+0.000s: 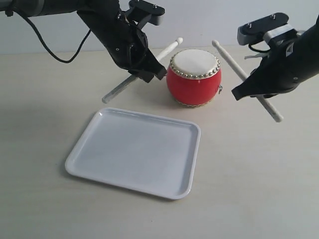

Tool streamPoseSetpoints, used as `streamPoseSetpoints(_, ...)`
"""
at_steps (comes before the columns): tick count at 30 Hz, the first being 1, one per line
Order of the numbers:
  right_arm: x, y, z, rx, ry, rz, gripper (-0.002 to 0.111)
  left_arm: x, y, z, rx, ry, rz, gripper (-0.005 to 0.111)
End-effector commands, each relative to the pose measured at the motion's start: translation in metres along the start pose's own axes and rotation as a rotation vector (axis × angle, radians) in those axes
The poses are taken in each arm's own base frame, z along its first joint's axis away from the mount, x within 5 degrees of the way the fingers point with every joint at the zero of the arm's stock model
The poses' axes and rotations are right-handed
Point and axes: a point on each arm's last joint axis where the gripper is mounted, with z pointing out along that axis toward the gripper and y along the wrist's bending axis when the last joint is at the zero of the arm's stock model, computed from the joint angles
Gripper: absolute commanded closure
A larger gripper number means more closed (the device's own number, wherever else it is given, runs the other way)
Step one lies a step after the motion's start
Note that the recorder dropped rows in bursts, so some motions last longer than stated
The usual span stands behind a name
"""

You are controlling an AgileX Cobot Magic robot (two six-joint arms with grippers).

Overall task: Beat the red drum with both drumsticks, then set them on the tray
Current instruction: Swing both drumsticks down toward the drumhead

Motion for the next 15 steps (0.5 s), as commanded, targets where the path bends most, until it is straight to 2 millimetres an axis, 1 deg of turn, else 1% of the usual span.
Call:
streamPoseSetpoints(1,-0.012,-0.002,-0.025,-0.003,-0.051,0.03,0.108,-0.003,-0.002,-0.001,-0.001,-0.038,0.008,0.107)
streamPoseSetpoints(3,-0.011,0.0,-0.026,-0.024,-0.054,0.036,0.108,-0.003,-0.002,-0.001,-0.003,-0.037,0.014,0.107)
streamPoseSetpoints(4,-0.01,0.001,-0.023,-0.037,-0.045,0.036,0.108,-0.003,-0.002,-0.001,-0.003,-0.037,0.014,0.107)
streamPoseSetpoints(7,-0.002,0.008,-0.001,-0.102,-0.012,0.038,0.108,-0.003,-0.002,-0.002,-0.003,-0.039,0.014,0.107)
streamPoseSetpoints(9,0.004,0.013,0.021,-0.144,0.024,0.024,0.108,-0.003,-0.002,-0.002,-0.002,-0.037,0.014,0.107)
streamPoseSetpoints(12,0.01,0.016,0.047,-0.169,0.087,0.029,0.108,-0.002,-0.003,-0.005,0.004,-0.027,0.014,0.107)
streamPoseSetpoints(14,0.011,0.016,0.055,-0.17,0.104,0.029,0.108,-0.003,-0.003,-0.01,0.005,-0.029,0.015,0.107)
streamPoseSetpoints(15,0.009,0.016,0.056,-0.169,0.101,0.032,0.108,-0.004,-0.004,-0.013,0.004,-0.035,0.016,0.107)
